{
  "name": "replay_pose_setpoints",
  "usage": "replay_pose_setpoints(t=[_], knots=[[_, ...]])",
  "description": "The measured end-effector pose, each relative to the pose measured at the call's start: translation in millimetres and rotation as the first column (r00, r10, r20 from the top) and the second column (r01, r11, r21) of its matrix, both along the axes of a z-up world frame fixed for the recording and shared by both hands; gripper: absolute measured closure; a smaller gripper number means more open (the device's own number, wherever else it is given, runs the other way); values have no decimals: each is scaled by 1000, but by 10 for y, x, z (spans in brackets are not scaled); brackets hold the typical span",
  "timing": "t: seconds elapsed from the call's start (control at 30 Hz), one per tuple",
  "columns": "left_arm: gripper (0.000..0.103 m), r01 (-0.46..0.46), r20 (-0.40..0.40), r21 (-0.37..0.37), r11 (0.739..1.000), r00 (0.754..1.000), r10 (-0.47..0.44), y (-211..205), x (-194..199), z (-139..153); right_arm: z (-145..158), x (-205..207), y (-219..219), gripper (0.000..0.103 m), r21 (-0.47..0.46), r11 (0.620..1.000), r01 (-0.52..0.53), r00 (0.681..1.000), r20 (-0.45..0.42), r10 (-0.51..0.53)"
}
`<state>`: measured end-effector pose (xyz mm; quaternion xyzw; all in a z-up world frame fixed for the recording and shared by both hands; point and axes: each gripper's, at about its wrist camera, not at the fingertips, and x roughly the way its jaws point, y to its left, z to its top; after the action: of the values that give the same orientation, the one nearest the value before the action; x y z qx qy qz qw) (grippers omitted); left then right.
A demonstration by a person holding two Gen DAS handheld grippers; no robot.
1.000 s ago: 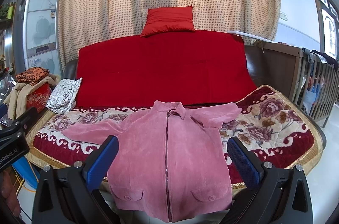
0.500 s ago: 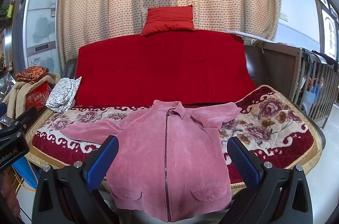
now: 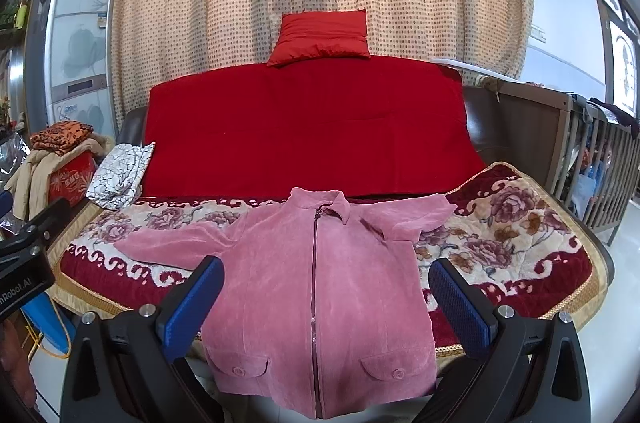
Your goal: Fold large clothes
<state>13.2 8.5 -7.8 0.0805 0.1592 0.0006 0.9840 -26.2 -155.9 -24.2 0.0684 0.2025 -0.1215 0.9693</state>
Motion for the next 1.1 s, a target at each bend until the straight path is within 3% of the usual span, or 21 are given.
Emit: replay_pose_setpoints(t=[1.1], knots=[[0, 33, -1, 33, 999, 999, -33, -132, 26, -24, 33, 4, 14, 0, -56, 998, 21, 1000, 10, -21]])
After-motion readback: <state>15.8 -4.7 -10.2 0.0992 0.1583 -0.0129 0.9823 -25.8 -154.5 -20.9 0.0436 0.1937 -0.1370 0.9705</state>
